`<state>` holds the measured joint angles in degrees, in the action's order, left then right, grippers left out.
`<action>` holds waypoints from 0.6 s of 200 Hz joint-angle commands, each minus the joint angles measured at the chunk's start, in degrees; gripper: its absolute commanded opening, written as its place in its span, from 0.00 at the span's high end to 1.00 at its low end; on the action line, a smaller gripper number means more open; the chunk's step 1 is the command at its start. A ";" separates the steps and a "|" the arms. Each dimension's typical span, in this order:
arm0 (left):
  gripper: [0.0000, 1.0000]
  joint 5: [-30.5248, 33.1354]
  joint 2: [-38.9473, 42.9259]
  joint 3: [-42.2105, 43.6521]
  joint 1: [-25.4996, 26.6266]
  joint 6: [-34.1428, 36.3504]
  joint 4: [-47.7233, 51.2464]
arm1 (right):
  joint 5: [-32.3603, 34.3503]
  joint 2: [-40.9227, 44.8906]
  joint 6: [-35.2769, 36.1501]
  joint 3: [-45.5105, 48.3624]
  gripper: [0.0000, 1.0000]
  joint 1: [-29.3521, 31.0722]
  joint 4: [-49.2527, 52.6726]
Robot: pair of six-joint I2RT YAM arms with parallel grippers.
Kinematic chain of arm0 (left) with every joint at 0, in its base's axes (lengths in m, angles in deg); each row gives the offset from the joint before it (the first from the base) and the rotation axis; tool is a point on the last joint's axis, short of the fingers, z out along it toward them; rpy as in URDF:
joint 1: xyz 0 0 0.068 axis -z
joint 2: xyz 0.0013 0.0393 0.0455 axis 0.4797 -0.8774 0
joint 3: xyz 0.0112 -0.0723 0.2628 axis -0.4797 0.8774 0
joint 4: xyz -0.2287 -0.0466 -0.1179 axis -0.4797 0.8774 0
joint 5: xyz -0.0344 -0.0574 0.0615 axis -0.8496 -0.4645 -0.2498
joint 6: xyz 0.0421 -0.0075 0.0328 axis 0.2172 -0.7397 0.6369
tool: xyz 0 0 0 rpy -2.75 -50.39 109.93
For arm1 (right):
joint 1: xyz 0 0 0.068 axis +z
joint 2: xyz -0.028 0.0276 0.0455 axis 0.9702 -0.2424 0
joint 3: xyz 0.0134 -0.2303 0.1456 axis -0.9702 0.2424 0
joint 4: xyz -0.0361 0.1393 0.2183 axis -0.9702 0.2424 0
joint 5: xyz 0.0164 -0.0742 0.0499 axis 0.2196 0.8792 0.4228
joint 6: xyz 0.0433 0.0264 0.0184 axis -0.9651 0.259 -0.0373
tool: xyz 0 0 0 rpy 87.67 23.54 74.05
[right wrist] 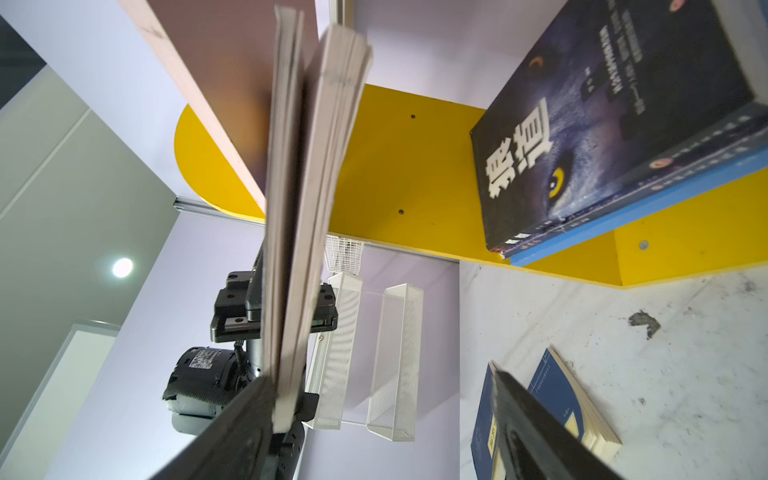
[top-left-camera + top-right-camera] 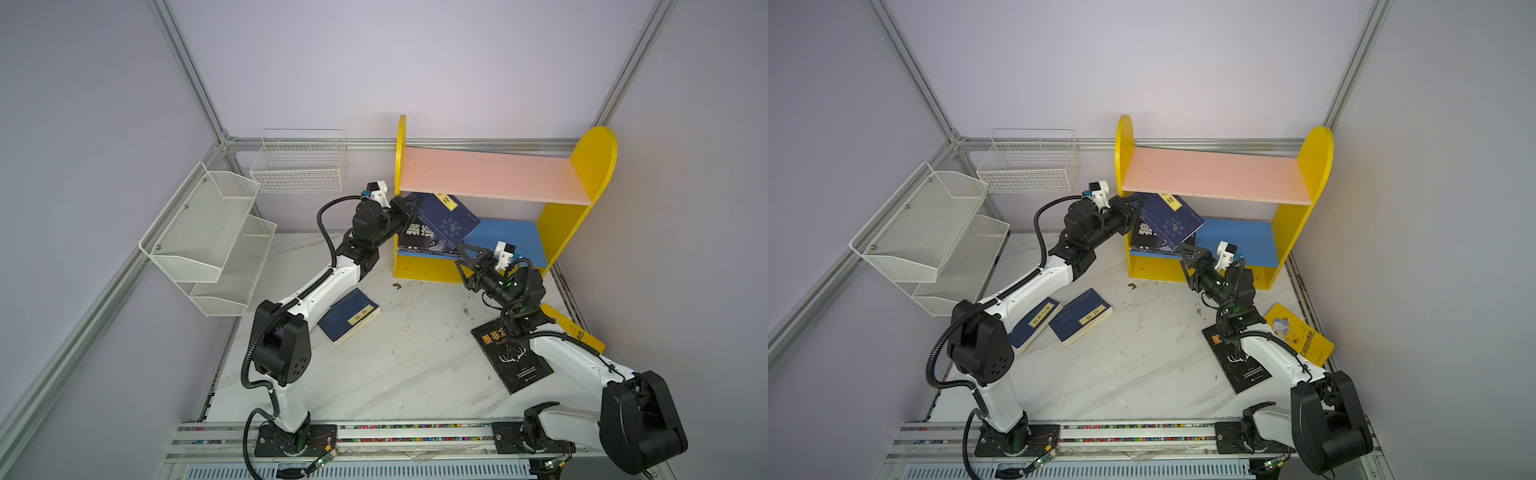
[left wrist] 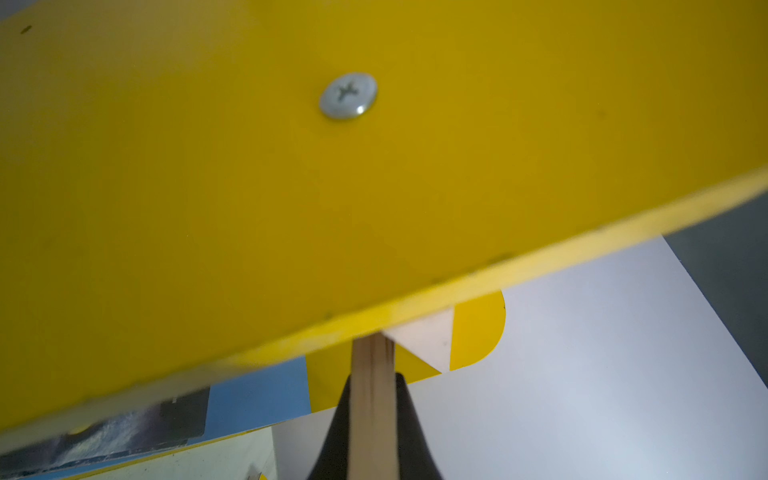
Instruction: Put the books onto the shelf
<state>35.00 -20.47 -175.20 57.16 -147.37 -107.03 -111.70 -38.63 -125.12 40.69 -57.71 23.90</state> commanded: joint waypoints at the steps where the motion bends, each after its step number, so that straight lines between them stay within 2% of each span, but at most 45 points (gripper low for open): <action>1: 1.00 -2.46 0.62 -1.74 -0.04 -1.97 -4.03 | -0.38 0.53 -4.83 0.57 0.19 -0.20 -11.68; 31: 1.00 -2.71 0.03 -1.65 -0.80 -4.61 -6.24 | -1.04 6.12 0.01 0.60 0.20 -0.16 1.92; 58: 1.00 -2.37 -0.06 -1.33 -0.83 -5.02 -6.18 | -0.85 11.38 2.47 2.56 0.10 -0.16 5.76; 79: 1.00 -2.82 -0.29 -1.78 -0.89 -5.50 -5.98 | -0.23 11.28 1.97 3.64 0.07 -0.17 3.01; 120: 1.00 -3.84 -0.55 -2.09 -0.77 -6.95 -6.09 | -1.04 0.82 -0.09 -0.42 0.09 -0.15 -7.82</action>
<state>32.56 -21.63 -175.20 56.74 -152.59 -108.42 -112.20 -32.79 -123.11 42.75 -57.71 23.16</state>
